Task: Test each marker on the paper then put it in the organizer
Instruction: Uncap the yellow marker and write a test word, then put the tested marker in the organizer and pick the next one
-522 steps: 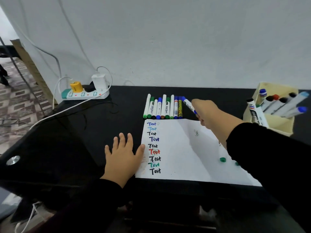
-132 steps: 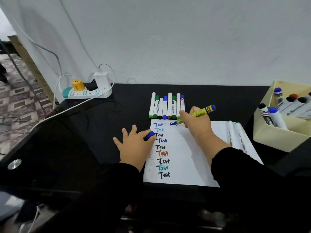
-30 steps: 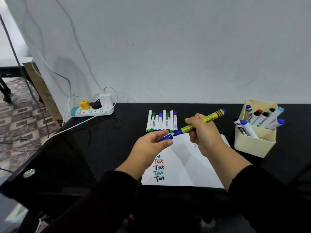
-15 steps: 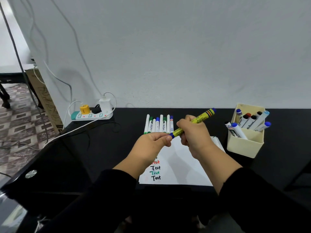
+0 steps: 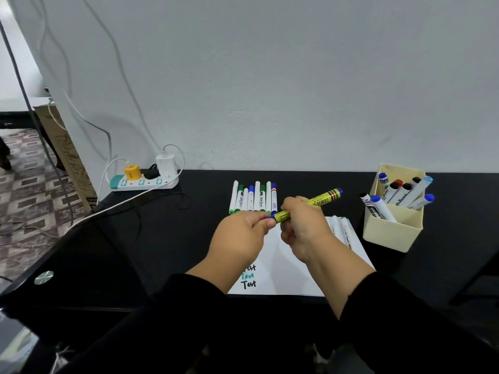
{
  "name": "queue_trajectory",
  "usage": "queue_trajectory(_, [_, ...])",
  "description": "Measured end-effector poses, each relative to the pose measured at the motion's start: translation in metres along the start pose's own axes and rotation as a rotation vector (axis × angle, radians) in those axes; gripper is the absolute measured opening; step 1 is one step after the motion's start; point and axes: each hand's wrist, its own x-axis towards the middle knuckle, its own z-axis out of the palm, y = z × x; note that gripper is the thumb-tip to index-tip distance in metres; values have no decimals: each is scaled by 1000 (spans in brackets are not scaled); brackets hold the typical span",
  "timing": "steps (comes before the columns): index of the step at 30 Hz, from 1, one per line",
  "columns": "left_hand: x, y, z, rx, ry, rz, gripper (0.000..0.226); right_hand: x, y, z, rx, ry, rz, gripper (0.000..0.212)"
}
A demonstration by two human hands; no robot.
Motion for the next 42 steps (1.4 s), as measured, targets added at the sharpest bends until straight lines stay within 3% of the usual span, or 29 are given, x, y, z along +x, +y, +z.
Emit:
queue_trajectory(7, [7,-6,-11,-137,-187,-97,22,5,10,-2,24,-93,-94,36])
queue_trajectory(11, [12,-9,-6,-148,-223,-99,24,11,10,-6,-19,-46,-106,37])
queue_trajectory(14, [20,-12,-4,-172,-269,-73,38,13,2,-13,-44,27,-98,31])
queue_trajectory(16, [29,-24,-4,-99,-275,-75,51,16,-4,-22,-71,89,-101,22])
queue_trajectory(18, [40,-45,-4,26,-202,-117,56,20,-7,-34,-147,147,-125,27])
queue_trajectory(20, [49,-70,-1,251,-148,-200,60,26,-6,-46,-221,213,-188,31])
queue_trajectory(23, [51,-102,10,586,-177,-318,67,37,0,-59,-206,355,-249,17])
queue_trajectory(26, [43,-121,24,714,-143,-314,69,45,14,-67,-288,499,-354,34])
queue_trajectory(28, [42,-125,28,744,-112,-290,68,46,18,-69,-374,603,-423,42])
queue_trajectory(34, [42,-127,29,753,-109,-288,68,61,16,-73,-377,744,-358,58])
queue_trajectory(42, [43,-127,29,774,-108,-291,68,84,-3,-87,-329,786,-174,51])
